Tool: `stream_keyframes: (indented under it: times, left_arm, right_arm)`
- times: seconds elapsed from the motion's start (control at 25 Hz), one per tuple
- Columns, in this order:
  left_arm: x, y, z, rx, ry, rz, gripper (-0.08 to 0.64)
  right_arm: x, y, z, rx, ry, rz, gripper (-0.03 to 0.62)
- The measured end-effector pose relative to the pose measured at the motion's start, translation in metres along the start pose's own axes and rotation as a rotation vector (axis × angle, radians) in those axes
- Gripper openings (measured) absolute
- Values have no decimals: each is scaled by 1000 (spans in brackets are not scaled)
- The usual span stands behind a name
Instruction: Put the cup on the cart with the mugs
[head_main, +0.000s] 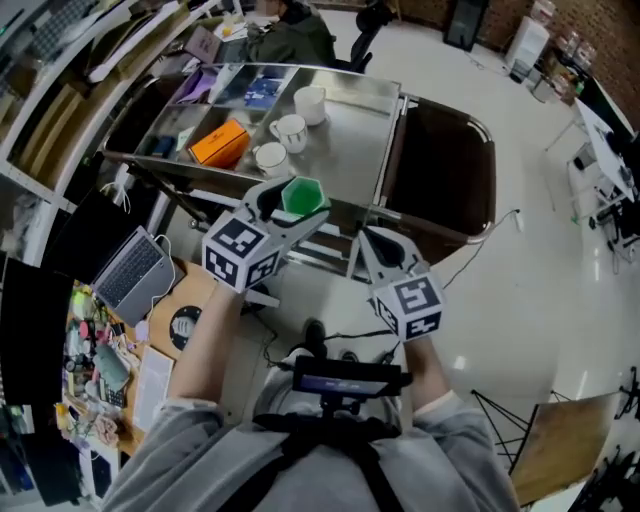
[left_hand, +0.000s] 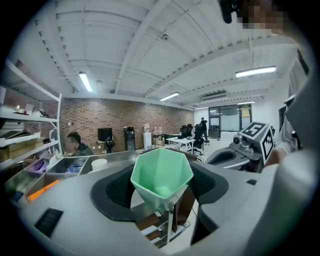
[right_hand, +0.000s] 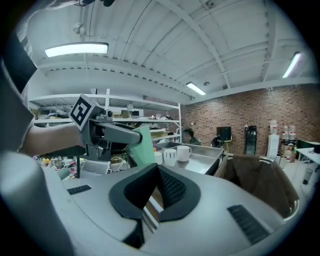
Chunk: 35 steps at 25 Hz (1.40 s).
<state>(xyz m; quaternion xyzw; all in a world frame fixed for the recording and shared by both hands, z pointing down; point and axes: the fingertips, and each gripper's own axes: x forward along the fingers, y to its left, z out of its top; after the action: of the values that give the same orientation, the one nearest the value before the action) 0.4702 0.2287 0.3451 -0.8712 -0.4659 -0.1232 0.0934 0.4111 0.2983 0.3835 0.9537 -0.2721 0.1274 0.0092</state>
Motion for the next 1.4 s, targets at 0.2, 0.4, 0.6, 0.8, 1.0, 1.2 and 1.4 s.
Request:
stream_keyframes:
  times: [0.2, 0.4, 0.6, 0.8, 1.0, 1.2, 1.4]
  left_arm:
    - [54, 46, 32, 37, -13, -76, 322]
    - [110, 85, 43, 22, 14, -115, 322]
    - [163, 106, 27, -31, 72, -113, 322]
    - [212, 127, 11, -48, 115, -60, 322]
    - [248, 143, -8, -75, 151, -12, 322]
    - [267, 154, -26, -83, 194, 30, 322]
    - [277, 158, -46, -99, 231, 59, 322]
  right_arm:
    - [44, -42, 31, 3, -25, -94, 8]
    - [77, -81, 58, 41, -24, -166, 8]
    - [97, -122, 62, 68, 11, -200, 8]
    - [115, -160, 59, 84, 31, -190, 8]
    - [127, -182, 54, 90, 52, -148, 8]
    - [134, -192, 46, 94, 72, -120, 8]
    - [133, -201, 41, 102, 74, -102, 8]
